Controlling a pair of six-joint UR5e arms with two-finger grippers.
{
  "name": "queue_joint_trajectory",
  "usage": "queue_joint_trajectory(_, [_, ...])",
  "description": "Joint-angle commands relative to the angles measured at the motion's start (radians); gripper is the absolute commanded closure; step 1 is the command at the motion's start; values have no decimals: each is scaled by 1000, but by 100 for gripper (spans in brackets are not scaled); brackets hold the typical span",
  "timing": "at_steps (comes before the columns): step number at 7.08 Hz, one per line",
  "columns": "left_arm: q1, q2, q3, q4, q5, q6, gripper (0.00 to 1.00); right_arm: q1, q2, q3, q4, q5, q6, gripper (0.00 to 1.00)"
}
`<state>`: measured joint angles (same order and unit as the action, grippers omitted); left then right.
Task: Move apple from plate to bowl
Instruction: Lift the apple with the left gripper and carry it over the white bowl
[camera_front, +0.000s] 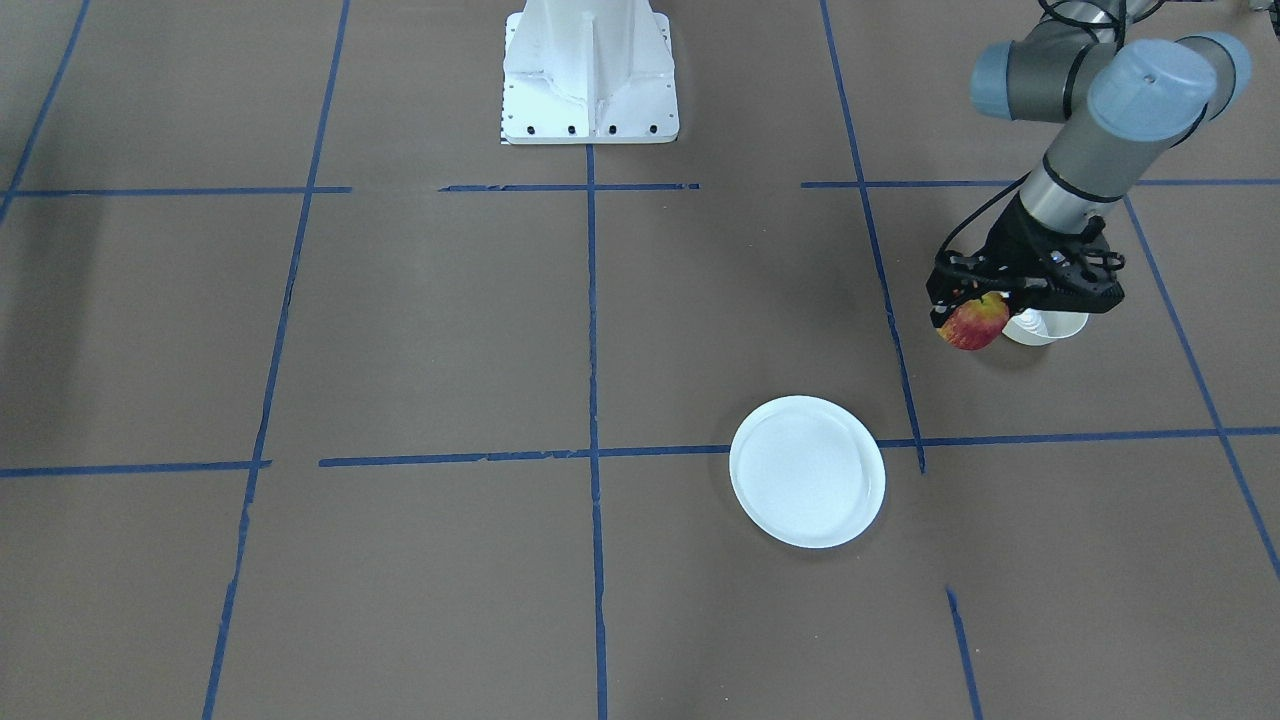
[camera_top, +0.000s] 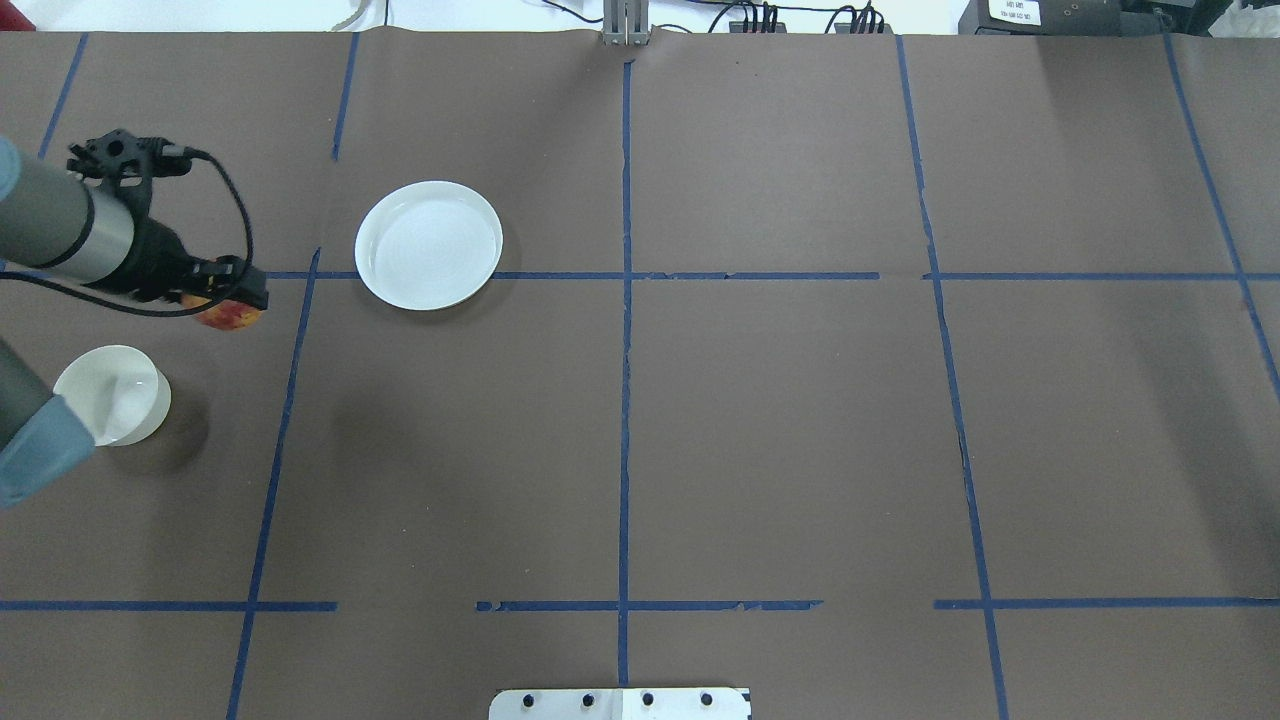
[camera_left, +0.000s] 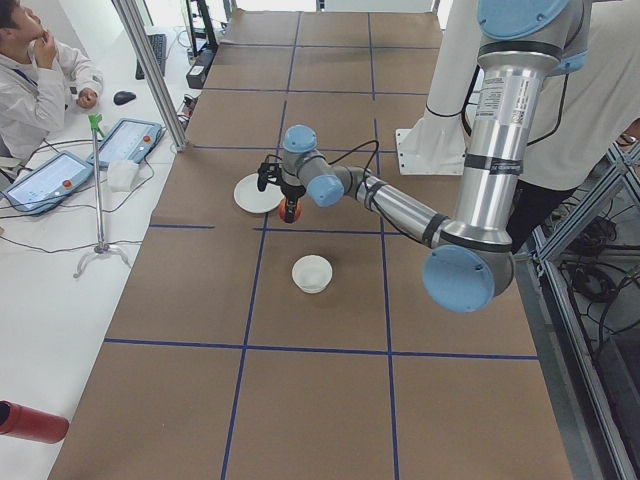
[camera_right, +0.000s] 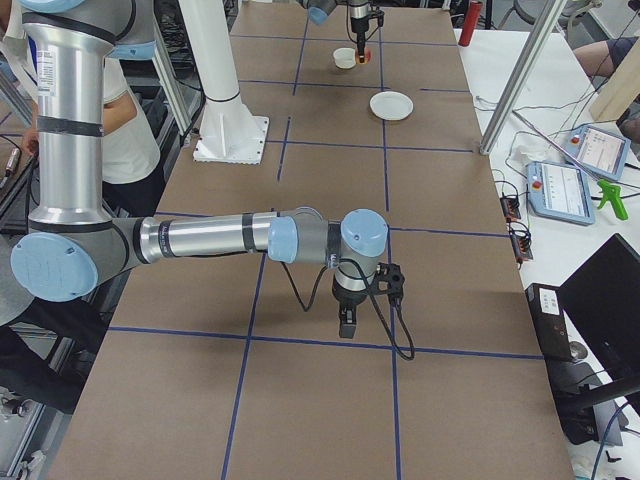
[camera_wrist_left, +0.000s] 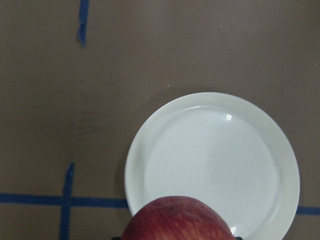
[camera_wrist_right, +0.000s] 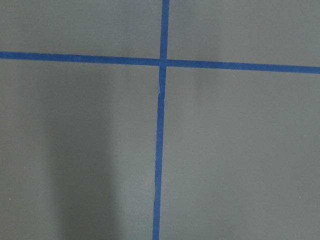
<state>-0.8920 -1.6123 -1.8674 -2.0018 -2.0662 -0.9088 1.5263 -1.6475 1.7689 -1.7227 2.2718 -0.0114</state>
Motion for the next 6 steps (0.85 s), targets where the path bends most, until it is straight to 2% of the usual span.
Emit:
queue_joint_trajectory(1, [1,267,8,-311,5,24,92,0,0,0,0,0,1,0])
queue_joint_trajectory(4, [11,258,106,-342,52,19,87,0,0,0,0,0,1,0])
queue_joint_trajectory(6, [11,223,115,-341,51,5,83,0,0,0,0,0,1,0])
